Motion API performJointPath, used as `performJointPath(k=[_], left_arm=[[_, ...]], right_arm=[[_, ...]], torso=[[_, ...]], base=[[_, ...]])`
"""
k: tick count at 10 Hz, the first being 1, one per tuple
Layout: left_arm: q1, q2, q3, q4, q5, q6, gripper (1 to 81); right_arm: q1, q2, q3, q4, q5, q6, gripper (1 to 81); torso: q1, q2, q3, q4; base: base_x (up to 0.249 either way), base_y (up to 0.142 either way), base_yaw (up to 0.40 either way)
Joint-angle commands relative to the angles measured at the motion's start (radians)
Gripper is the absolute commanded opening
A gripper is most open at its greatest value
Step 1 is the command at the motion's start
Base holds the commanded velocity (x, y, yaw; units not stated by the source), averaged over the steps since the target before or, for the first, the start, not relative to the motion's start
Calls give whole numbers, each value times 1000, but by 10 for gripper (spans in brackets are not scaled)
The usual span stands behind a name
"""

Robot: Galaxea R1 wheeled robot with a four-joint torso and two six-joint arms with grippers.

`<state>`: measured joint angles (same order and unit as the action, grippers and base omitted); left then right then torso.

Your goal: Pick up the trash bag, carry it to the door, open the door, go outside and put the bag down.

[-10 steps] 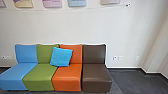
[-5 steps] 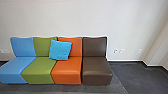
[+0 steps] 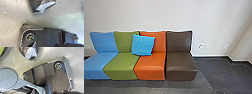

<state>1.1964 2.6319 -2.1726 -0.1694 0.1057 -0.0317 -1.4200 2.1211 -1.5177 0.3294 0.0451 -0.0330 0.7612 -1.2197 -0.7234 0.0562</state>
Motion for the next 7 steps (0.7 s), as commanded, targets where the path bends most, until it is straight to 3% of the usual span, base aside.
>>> performJointPath(k=[1, 4, 7], left_arm=[[-74, -24, 2, -33, 84, -4, 811], [-82, -9, -10, -41, 91, -4, 811], [-82, 44, -84, -42, 115, -4, 811]], right_arm=[[81, -85, 68, 10, -80, 28, 811], [169, -119, 108, 7, -86, 64, 811], [268, -155, 165, 14, -179, 70, 811]], torso=[[63, -98, 1, 0], [126, -198, -5, 0], [192, -303, -5, 0]], base=[[0, 0, 0], [0, 0, 0], [0, 0, 0]])
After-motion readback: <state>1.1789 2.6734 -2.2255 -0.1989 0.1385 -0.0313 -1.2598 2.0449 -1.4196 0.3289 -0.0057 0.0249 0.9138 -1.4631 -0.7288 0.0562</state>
